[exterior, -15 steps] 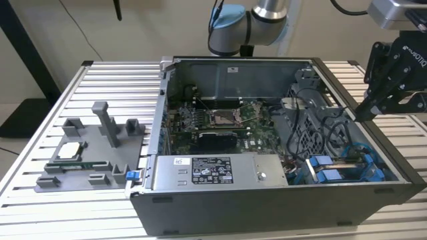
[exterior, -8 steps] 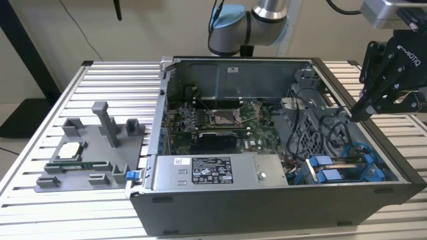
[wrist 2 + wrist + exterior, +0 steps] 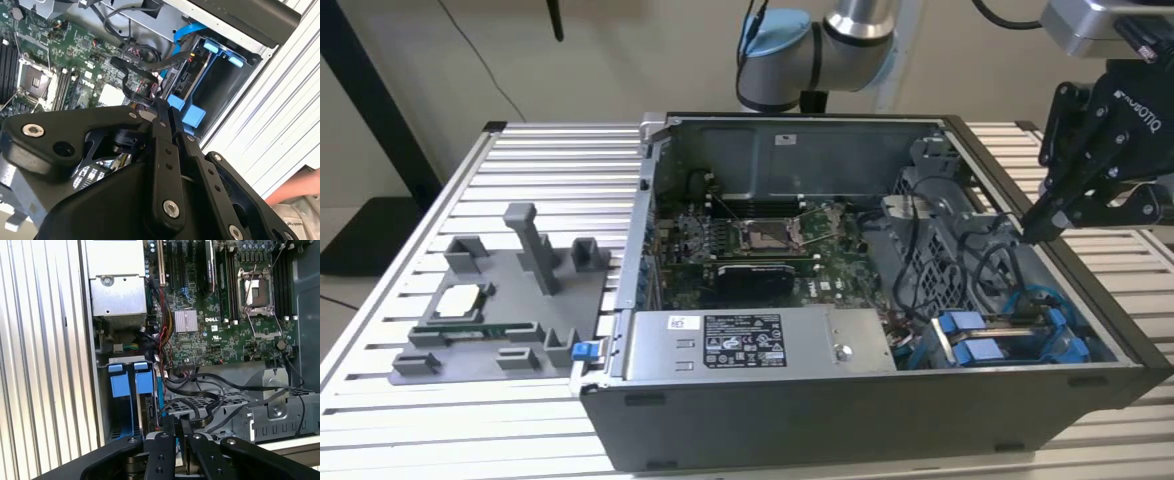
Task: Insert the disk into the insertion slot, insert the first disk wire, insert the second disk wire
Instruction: 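Insert the second disk wire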
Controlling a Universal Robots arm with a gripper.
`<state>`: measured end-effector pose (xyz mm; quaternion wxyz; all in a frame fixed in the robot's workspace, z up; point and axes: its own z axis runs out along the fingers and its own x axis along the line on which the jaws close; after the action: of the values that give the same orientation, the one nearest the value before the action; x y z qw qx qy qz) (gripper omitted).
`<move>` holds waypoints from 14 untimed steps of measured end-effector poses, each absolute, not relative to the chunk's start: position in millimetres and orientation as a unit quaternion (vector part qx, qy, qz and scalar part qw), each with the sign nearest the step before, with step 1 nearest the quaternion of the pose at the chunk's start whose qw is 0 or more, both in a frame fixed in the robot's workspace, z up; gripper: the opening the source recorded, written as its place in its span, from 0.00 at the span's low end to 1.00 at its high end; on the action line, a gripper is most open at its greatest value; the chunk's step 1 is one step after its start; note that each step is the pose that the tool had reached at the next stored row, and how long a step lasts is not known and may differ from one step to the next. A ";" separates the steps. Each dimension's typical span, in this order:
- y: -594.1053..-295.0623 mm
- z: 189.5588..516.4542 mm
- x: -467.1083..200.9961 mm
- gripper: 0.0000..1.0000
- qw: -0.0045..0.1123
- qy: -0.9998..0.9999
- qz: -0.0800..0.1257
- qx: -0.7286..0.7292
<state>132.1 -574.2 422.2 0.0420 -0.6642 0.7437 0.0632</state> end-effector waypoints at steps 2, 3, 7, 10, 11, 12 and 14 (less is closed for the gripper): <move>-574.2 422.2 131.8 0.00 0.042 0.744 0.063 -0.664; -574.2 422.2 131.4 0.00 0.042 0.744 0.063 -0.664; -574.2 422.2 128.3 0.00 0.042 0.744 0.063 -0.664; -574.3 421.9 123.5 0.00 0.042 0.744 0.063 -0.664; -574.3 421.5 122.0 0.00 0.043 0.744 0.063 -0.664; -574.3 420.2 120.5 0.00 0.043 0.744 0.062 -0.664; -574.4 417.1 118.2 0.00 0.045 0.744 0.060 -0.664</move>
<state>118.2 -574.4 417.1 0.0451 -0.6644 0.7435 0.0603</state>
